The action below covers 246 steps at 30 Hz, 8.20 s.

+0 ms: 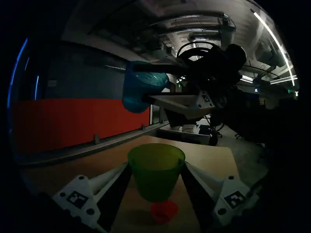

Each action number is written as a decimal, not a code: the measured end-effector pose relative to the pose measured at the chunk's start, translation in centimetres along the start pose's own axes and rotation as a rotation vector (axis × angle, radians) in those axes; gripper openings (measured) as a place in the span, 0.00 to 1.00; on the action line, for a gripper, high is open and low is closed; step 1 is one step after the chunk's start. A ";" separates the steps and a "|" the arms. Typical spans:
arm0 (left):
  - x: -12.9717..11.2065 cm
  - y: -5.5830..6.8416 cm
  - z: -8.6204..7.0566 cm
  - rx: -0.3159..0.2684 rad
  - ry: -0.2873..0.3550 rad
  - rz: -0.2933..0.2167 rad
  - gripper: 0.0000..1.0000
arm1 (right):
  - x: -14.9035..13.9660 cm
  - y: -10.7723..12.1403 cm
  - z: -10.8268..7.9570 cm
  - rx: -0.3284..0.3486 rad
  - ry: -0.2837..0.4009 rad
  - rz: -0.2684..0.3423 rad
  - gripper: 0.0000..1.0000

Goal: Pour water

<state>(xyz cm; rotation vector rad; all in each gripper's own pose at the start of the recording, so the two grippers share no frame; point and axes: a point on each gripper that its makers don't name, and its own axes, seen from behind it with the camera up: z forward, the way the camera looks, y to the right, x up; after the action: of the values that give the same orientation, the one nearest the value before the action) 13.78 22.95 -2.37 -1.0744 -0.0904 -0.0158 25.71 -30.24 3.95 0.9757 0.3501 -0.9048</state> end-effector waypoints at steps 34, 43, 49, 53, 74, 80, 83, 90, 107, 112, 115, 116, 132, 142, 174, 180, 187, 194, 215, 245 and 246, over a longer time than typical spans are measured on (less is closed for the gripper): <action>-0.1 0.3 0.5 -0.006 0.011 -0.004 0.85 | 0.2 -0.5 0.1 0.013 -0.026 -0.115 0.94; 0.1 0.2 0.4 -0.004 0.013 -0.003 0.85 | 0.1 -0.5 0.3 0.012 -0.032 -0.141 0.94; 0.2 0.3 0.5 -0.005 0.013 -0.002 0.84 | 0.2 -0.5 0.4 0.014 -0.036 -0.160 0.94; 0.2 0.4 0.5 -0.005 0.012 -0.002 0.85 | 0.3 -0.5 0.4 0.013 -0.037 -0.167 0.94; 0.3 0.4 0.6 -0.007 0.010 0.001 0.85 | 0.3 0.0 0.2 0.004 -0.035 -0.194 0.94; 0.3 0.3 0.5 -0.005 0.011 0.001 0.85 | 0.3 0.3 0.2 0.000 -0.037 -0.209 0.94; 0.3 0.4 0.5 -0.007 0.012 0.001 0.85 | 0.4 0.5 0.1 -0.002 -0.036 -0.216 0.94; 0.4 0.6 0.5 -0.008 0.010 0.005 0.85 | 0.4 0.5 0.1 -0.002 -0.042 -0.233 0.94; 0.4 0.5 0.4 -0.004 0.009 0.015 0.85 | 0.5 0.5 0.1 -0.004 -0.046 -0.263 0.93; 0.4 0.6 0.4 -0.004 0.007 0.020 0.84 | 0.5 0.5 0.1 -0.005 -0.049 -0.273 0.93; 0.4 0.6 0.4 -0.003 0.006 0.022 0.84 | 0.5 0.5 0.0 -0.005 -0.049 -0.277 0.93; 0.4 0.6 0.4 -0.003 0.006 0.023 0.84 | 0.6 0.6 0.0 -0.005 -0.049 -0.278 0.93; 0.4 0.7 0.4 0.001 0.008 0.029 0.84 | 0.9 0.9 0.0 -0.008 -0.048 -0.307 0.93; 0.5 0.7 0.3 0.003 0.010 0.029 0.84 | 0.9 0.7 0.1 -0.007 -0.049 -0.331 0.93; 0.5 0.5 0.3 0.010 0.007 0.028 0.84 | 1.1 0.6 0.2 -0.013 -0.054 -0.394 0.93; 0.7 0.4 0.2 0.013 0.008 0.028 0.84 | 0.9 0.8 0.2 -0.013 -0.058 -0.404 0.93; 0.6 0.4 0.3 0.013 0.008 0.026 0.84 | 1.2 0.9 0.1 -0.017 -0.056 -0.413 0.93; 0.4 0.4 0.3 0.014 0.004 0.027 0.84 | 1.4 1.0 0.0 -0.024 -0.055 -0.423 0.93; 0.8 0.4 0.2 0.018 0.013 0.031 0.84 | 1.9 0.8 0.0 -0.027 -0.054 -0.462 0.93; 1.9 0.2 -0.2 0.024 0.025 0.039 0.84 | 2.6 1.2 0.0 -0.037 -0.050 -0.511 0.92; 1.9 0.2 -0.2 0.024 0.026 0.039 0.84 | 2.6 1.2 0.0 -0.037 -0.051 -0.511 0.92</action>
<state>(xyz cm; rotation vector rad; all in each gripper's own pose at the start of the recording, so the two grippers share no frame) 15.67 22.92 -2.54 -1.0519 -0.0467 0.0063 28.25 -31.26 3.00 0.8392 0.5860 -1.3777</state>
